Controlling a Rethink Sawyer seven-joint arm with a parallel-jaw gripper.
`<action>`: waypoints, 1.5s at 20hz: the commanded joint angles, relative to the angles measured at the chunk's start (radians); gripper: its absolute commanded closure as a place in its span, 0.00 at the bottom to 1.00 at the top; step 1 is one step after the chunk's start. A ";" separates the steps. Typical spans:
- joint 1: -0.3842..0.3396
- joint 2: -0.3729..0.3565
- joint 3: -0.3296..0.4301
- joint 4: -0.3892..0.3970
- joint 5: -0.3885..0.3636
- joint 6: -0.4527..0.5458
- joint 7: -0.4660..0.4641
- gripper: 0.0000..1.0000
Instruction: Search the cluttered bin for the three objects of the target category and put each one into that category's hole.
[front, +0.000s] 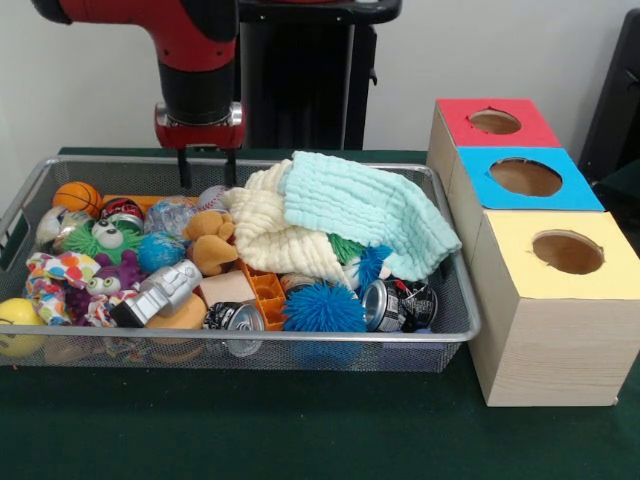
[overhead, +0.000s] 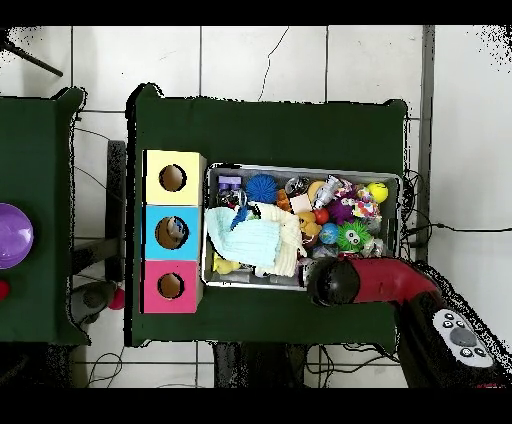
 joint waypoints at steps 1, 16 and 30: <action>0.034 0.029 0.022 -0.059 -0.097 -0.122 0.001 0.00; 0.091 -0.029 0.029 -0.106 -0.268 -0.110 -0.157 0.00; 0.128 -0.048 0.044 -0.145 -0.399 -0.020 -0.241 0.00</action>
